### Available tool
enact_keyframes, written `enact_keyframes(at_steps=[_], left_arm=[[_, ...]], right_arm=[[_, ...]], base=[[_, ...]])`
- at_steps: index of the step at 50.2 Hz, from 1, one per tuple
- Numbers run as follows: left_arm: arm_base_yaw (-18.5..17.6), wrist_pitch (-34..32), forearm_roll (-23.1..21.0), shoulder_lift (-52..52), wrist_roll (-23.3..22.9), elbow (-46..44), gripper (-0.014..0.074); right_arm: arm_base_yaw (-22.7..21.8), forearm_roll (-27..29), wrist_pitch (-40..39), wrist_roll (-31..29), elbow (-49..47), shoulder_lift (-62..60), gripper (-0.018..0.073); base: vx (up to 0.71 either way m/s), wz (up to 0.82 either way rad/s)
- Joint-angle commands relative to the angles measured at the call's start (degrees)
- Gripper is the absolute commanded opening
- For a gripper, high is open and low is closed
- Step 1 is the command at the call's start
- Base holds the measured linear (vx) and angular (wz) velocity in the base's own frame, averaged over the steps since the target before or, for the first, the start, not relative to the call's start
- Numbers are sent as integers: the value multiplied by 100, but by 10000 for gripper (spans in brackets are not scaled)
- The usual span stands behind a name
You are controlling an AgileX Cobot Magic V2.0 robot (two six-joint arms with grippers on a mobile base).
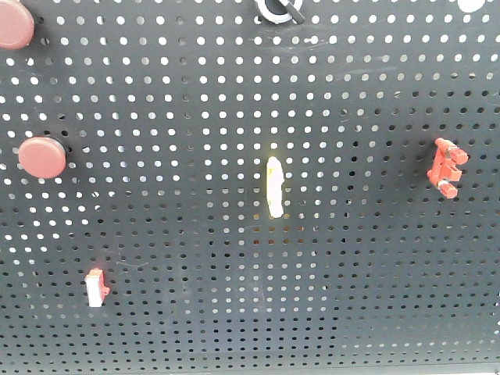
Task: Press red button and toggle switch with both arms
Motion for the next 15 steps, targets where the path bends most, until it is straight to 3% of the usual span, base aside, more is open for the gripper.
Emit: enact_keyframes(at_steps=[1,15], left_arm=[[21,-485,-11,-84,-4,196,2],[21,-485,-11,-84,-4,196,2]], right_arm=[[-39,-13,-443,-38,67,-71,0],[-39,-13,-404,-37,67,-71,0]], base=[[0,0],[0,0]])
